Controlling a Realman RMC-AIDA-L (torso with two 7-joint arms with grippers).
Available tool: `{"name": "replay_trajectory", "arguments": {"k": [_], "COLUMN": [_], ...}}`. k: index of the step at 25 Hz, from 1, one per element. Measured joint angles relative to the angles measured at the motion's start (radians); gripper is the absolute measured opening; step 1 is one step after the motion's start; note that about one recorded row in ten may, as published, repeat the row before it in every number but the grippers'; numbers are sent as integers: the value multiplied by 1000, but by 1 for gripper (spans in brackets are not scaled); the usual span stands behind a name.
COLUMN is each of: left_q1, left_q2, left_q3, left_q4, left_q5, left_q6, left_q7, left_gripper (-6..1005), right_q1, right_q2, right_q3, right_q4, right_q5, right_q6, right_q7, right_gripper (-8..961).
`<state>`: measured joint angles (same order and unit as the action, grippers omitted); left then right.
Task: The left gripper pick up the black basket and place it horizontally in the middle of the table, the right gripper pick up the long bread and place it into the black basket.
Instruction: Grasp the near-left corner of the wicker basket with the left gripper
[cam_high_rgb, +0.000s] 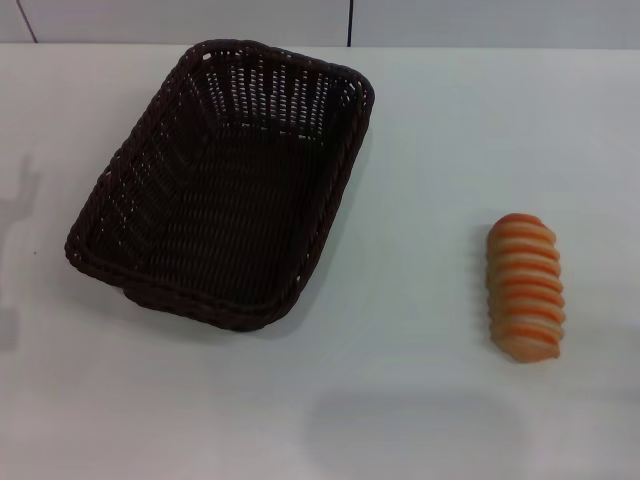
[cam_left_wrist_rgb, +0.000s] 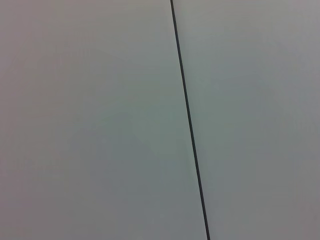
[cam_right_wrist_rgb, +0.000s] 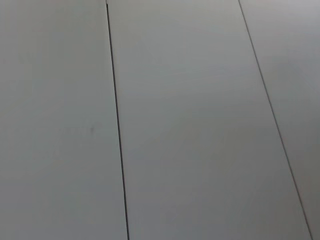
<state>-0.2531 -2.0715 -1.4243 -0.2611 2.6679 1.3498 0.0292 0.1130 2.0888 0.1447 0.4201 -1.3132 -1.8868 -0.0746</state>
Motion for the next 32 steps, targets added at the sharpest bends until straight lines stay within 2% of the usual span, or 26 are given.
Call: {"name": "replay_trajectory", "arguments": {"k": [14,16,18,19,20,21,22,23,24,25,26,27,29,30,31,32], "left_q1": [-2,-1,2,6,19,19,30,51,51,79,79,92,126,148,148,154], "left_q2": [2,6,15,26,52,52,72,102,102,131,131,144,178,209,209,224], "left_q3": [12,15,11,9,8,8,9,10,10,13,13,17,32,43,43,51], "left_q4": [-23,-50,-123,-167,-266,-266,-336,-470,-470,-613,-613,-682,-850,-983,-983,-1057], "left_q5": [2,2,4,8,42,42,80,152,152,205,205,214,220,220,220,220], "left_q6": [-12,-41,-123,-173,-300,-300,-389,-534,-534,-681,-681,-744,-898,-1044,-1044,-1141], "left_q7": [-5,-5,0,1,0,0,-6,-29,-29,-58,-58,-70,-95,-108,-108,-108], "left_gripper": [784,784,784,784,784,784,784,784,784,784,784,784,784,784,784,784], "right_q1": [13,13,14,14,14,14,15,15,15,15,15,15,15,15,15,15], "right_q2": [-1,-1,-1,-1,-1,-1,-1,-2,-2,-2,-2,-2,-2,-2,-2,-2], "right_q3": [-11,-11,-11,-11,-11,-11,-11,-11,-11,-11,-11,-11,-11,-11,-11,-11], "right_q4": [1,1,1,0,-1,-1,-1,-1,-1,1,1,2,2,2,2,1], "right_q5": [-9,-9,-8,-8,-8,-8,-8,-8,-8,-9,-9,-9,-9,-9,-9,-8], "right_q6": [-3,-2,1,2,4,4,4,4,4,4,4,3,2,2,2,2], "right_q7": [-1,-1,-2,-2,-1,-1,-1,-1,-1,-1,-1,1,2,2,2,2], "right_gripper": [818,819,819,819,819,819,819,818,818,818,818,818,818,818,819,819]}}
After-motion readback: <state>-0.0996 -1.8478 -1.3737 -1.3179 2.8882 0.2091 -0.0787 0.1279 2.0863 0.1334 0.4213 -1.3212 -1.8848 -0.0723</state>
